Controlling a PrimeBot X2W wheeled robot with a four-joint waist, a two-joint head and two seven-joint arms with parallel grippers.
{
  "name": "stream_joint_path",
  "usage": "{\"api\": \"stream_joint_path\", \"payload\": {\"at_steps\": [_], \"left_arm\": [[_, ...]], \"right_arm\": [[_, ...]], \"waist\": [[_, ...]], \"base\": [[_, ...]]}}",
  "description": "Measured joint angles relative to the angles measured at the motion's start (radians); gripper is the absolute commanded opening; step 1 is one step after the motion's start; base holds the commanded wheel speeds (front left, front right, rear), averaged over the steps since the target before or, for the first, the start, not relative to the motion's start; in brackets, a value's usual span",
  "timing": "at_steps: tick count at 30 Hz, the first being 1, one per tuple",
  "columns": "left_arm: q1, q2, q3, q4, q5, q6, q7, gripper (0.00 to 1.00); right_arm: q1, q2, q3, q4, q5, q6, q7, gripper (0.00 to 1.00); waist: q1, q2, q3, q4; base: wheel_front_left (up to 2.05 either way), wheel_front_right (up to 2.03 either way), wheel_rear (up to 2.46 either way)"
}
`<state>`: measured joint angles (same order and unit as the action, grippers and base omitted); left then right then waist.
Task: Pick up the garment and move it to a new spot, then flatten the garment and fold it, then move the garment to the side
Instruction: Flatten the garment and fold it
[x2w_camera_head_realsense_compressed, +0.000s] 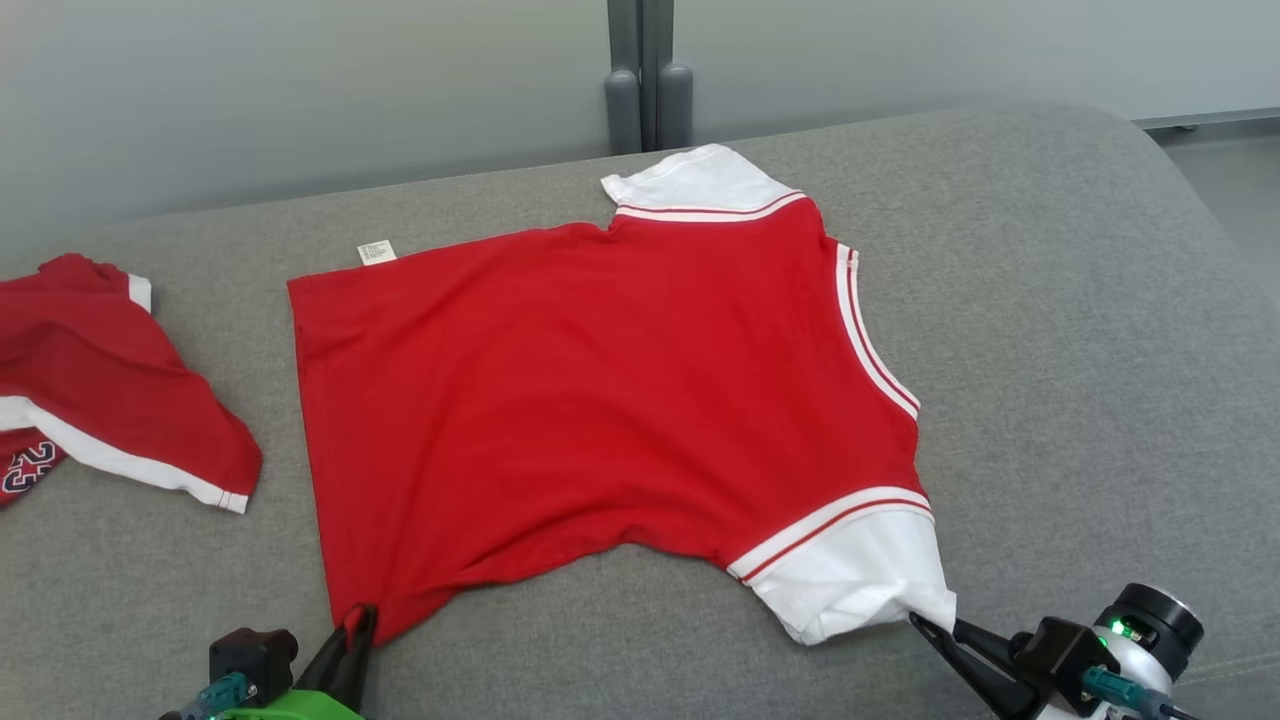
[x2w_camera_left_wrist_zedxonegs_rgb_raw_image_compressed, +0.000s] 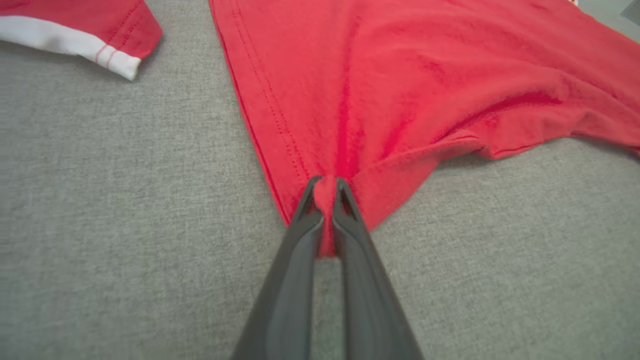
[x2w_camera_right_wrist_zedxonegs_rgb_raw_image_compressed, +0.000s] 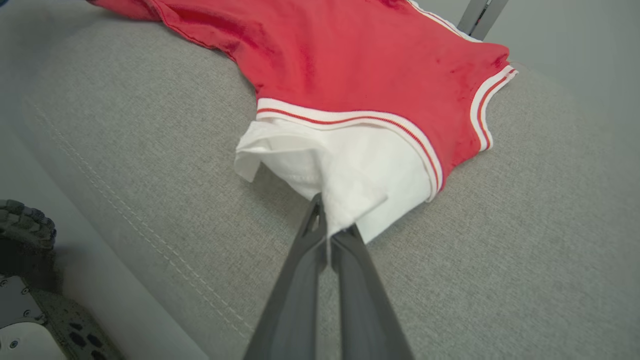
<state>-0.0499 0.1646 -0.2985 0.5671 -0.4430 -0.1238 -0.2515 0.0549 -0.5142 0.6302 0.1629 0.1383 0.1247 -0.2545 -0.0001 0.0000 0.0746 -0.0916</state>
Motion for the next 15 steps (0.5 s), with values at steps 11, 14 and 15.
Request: {"api": "stream_joint_path", "payload": {"at_steps": [11,14,15], "left_arm": [[0.0,0.015,-0.012,0.036,0.018,-0.001,0.0,0.0],[0.0,0.013,-0.012,0.038,0.018,-0.001,0.0,0.05],[0.0,0.012,-0.01,0.039,0.018,-0.001,0.0,0.38]], "right_arm": [[0.0,0.025,0.016,0.074,0.0,0.0,0.0,0.0],[0.0,0.038,0.018,0.081,0.0,0.0,0.0,0.11],[0.0,0.04,0.018,0.083,0.0,0.0,0.0,0.42]], "waist": [[0.0001,0.0,-0.008,0.022],[0.0,0.0,-0.013,0.02],[0.0001,0.0,-0.014,0.019]], "base": [[0.0,0.0,0.0],[0.0,0.0,0.0],[0.0,0.0,0.0]]}}
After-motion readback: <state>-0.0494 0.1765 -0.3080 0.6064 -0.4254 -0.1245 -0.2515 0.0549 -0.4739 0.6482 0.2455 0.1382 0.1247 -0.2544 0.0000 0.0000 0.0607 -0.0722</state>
